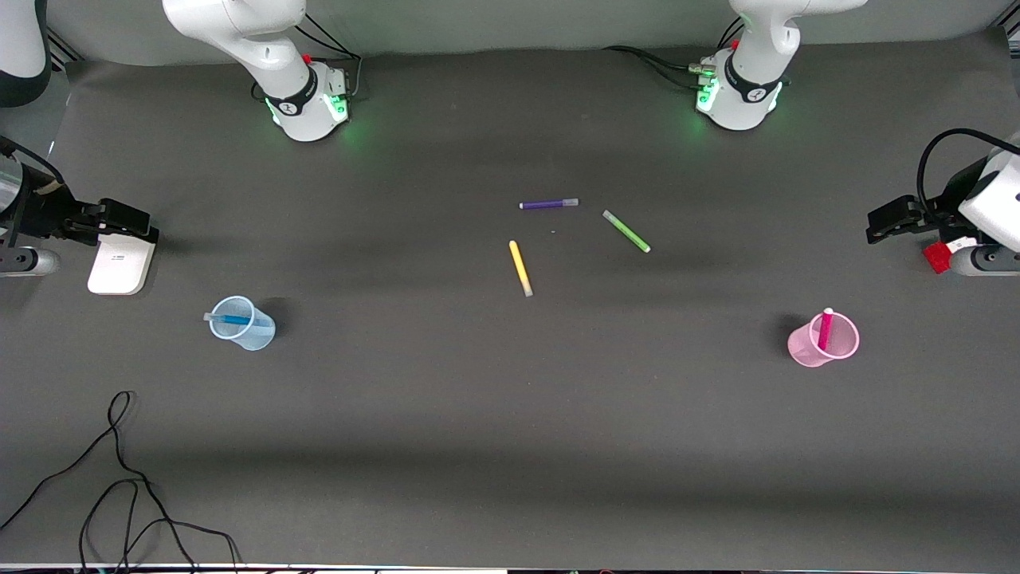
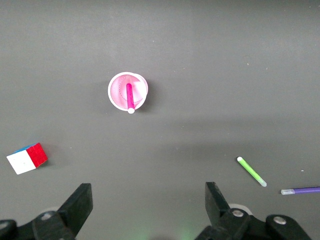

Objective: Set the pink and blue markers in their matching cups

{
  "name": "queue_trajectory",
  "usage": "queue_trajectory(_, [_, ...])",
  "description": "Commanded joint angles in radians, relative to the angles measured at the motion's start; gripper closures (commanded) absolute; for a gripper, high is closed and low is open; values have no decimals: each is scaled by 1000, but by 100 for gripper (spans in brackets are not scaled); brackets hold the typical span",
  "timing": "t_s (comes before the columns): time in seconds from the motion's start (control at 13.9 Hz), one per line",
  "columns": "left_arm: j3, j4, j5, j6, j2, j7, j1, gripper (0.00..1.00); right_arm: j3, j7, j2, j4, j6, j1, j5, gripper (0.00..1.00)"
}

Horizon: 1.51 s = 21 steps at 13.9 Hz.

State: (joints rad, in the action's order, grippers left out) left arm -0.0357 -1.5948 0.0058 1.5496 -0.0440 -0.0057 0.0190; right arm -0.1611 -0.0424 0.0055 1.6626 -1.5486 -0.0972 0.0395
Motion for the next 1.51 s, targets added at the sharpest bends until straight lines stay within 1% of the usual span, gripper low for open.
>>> queue_trajectory(0.0, [17,-28,-12,15,29,16,-19,0,3,3,-2,5,-13,7,20,0])
queue_trajectory(1.44, [14,-27,-7,23,26,18,-17,0,-6,-7,27,8,-11,14,10,0])
